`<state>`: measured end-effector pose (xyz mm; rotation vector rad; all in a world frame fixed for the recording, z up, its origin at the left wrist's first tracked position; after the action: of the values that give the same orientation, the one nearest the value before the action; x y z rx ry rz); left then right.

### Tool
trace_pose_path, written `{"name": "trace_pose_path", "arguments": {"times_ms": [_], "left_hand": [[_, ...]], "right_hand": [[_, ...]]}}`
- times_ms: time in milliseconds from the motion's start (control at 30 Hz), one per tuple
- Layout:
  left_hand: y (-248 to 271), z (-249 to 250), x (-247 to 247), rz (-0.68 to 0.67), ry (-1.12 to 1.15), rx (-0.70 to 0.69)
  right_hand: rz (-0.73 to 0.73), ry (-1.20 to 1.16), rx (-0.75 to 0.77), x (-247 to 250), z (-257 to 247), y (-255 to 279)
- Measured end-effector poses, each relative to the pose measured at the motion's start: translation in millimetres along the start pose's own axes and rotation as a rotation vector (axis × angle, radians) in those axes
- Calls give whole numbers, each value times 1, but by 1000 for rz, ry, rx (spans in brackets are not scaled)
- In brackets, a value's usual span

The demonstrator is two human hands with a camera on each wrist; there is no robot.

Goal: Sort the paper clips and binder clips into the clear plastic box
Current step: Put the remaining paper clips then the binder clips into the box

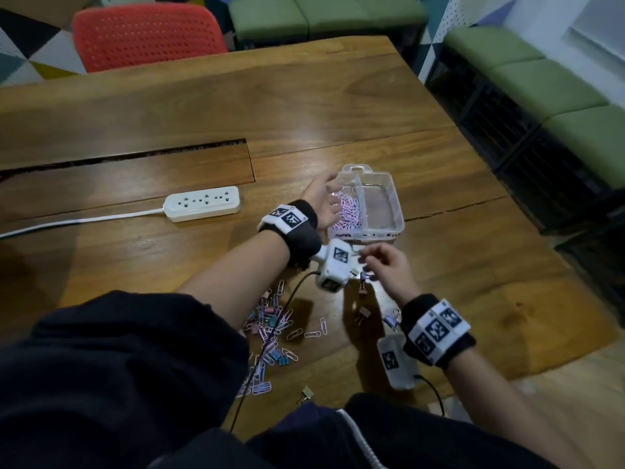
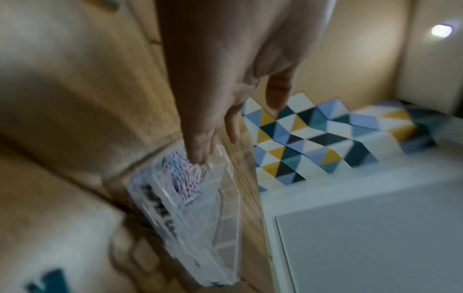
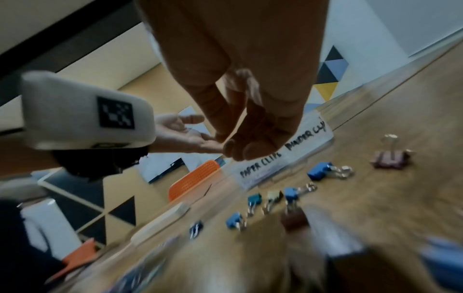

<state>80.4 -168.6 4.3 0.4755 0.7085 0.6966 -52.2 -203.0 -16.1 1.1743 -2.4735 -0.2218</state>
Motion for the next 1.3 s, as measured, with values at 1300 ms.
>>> {"name": "trace_pose_path", "arguments": {"times_ms": [1300], "left_hand": [[105,-79,131,213,-1553,-162]], "right_hand": [[-883,933,279,-135,45,111]]}}
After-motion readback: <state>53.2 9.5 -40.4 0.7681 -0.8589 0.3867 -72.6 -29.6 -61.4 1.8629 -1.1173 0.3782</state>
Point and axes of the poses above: each hand's wrist, its own y-axis away from the middle knuckle, its own x-axis out of the back of the hand, z = x × y, the point moved 9 cm from there along -y, towards the middle knuckle, and after that the axes turned 2 degrees about z, right-handed, at the moved point
